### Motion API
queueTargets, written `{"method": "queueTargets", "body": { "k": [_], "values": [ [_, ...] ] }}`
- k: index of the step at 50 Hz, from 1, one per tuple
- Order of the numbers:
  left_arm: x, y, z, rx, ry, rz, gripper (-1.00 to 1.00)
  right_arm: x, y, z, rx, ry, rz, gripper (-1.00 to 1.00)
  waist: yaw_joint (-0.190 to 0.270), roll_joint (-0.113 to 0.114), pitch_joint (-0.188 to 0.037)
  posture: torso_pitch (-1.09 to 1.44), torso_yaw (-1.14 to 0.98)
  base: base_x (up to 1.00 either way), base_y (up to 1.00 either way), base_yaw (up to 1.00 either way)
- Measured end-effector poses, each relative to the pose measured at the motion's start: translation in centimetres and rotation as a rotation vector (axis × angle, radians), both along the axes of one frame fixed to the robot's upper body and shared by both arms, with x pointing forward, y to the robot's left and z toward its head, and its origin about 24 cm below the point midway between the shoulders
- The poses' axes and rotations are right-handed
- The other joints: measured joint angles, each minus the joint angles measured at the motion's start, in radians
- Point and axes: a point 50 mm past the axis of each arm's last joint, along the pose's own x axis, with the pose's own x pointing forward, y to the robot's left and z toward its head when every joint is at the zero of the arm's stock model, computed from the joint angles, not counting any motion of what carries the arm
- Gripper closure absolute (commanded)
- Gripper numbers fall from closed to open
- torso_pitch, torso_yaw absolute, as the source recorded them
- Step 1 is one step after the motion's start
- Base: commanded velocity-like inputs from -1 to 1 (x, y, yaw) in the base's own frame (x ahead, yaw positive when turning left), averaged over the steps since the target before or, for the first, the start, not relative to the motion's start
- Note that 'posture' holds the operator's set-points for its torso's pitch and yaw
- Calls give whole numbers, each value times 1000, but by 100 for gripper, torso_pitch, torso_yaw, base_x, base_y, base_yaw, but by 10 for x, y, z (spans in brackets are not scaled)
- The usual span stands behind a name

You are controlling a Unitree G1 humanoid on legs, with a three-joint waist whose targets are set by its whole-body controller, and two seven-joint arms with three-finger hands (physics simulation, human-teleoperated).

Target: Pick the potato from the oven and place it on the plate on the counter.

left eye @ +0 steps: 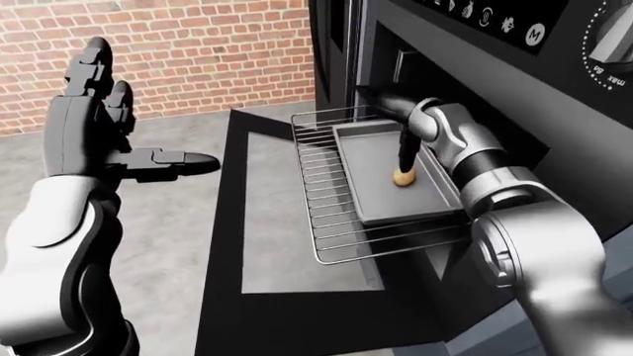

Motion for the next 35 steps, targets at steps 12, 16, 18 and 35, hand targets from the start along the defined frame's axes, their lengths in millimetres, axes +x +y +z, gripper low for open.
{"method": "queueTargets", "body": {
  "k": [12, 16, 18, 35],
  "values": [
    [-1, 1, 0, 2, -1, 3, -100, 0, -6, -16, -81, 118, -106, -100, -1, 1, 41, 9, 0, 0, 0, 0],
    [-2, 2, 0, 2, 2, 6, -100, -1, -9, -23, -126, 158, -113, -100, -2, 3, 62, 12, 0, 0, 0, 0],
    [-2, 3, -1, 2, 4, 7, -100, -2, -10, -26, -135, 173, -114, -100, -3, 4, 73, 14, 0, 0, 0, 0],
    [-2, 4, -4, -1, 4, 7, -100, -1, -13, -23, -154, 140, -145, -100, -8, 3, 156, 30, 0, 0, 0, 0]
  ]
}}
